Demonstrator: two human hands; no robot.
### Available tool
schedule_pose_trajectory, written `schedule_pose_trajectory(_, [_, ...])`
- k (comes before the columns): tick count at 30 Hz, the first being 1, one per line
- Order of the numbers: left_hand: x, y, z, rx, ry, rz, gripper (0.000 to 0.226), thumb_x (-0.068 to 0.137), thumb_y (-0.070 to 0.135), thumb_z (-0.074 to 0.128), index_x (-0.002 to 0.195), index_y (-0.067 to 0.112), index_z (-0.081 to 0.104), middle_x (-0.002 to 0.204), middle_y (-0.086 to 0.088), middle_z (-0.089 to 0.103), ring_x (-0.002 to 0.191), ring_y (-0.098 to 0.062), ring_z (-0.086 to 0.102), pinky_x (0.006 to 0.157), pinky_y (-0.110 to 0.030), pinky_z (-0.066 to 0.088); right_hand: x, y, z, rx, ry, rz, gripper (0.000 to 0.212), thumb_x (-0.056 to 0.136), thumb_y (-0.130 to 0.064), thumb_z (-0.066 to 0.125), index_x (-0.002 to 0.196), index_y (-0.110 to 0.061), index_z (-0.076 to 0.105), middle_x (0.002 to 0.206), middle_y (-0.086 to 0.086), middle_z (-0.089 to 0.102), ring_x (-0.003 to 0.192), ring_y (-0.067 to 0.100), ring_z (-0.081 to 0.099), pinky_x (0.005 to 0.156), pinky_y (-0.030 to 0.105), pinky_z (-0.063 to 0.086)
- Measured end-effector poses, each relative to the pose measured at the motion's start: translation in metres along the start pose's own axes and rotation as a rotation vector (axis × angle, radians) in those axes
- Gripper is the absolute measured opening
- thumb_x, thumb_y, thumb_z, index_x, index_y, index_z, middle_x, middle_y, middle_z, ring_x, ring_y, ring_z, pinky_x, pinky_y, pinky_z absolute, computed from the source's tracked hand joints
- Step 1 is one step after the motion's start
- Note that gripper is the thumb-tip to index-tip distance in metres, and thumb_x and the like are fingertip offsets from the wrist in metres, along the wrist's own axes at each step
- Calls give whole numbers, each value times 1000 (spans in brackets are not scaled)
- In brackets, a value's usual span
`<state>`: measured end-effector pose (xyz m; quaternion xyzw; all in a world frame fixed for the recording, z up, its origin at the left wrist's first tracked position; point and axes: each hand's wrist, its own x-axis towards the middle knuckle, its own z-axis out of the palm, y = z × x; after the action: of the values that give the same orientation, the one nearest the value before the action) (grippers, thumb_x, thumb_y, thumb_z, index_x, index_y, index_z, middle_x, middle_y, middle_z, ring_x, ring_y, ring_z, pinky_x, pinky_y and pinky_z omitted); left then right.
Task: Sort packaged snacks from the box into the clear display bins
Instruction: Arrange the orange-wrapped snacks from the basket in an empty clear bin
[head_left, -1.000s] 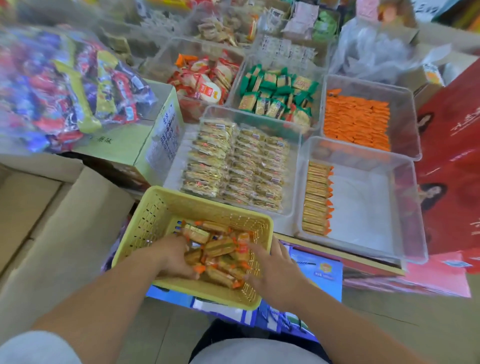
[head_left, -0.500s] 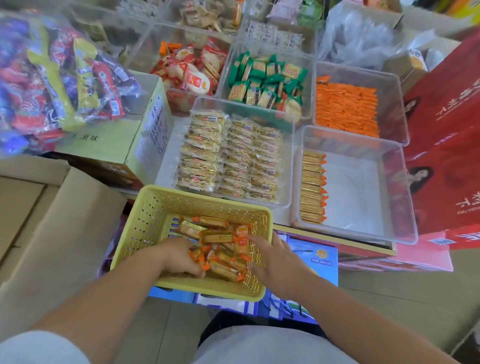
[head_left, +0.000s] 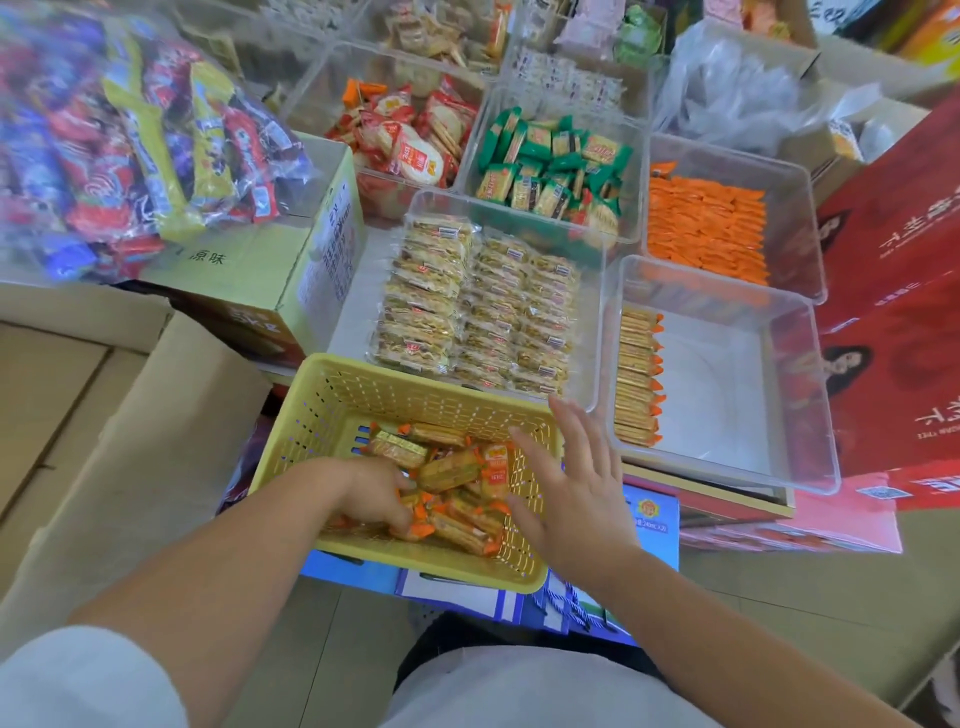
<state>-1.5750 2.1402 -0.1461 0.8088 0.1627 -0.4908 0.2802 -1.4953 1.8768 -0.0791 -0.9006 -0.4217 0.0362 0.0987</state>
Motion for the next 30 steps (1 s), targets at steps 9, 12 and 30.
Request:
schedule_pose_trajectory(9, [-12,20,1,207,28,81,63,79,53,77,129,18,60,117,-6,63,94,-22,57,80,-35,49,58,-54,27,121,-813,6,40,102,-38,50,134,-16,59,119,12,66,108,29,61,92,40,53])
schedule_pose_trajectory(12, [-14,14,5,134,105,102,57,77,37,79,128,17,62,90,2,59,81,-19,56,68,-32,50,66,-53,41,-2,-956,25,40,105,-39,47,128,-11,64,113,13,69,102,28,65,91,41,54])
schedule_pose_trajectory(30, [-113,-9,45,-490,1028,196,34,70,34,81,91,33,54,81,20,65,74,-7,61,58,-24,47,50,-49,82,-328,-1099,-208,66,91,-60,50,149,-30,41,141,9,56,138,40,38,105,50,36])
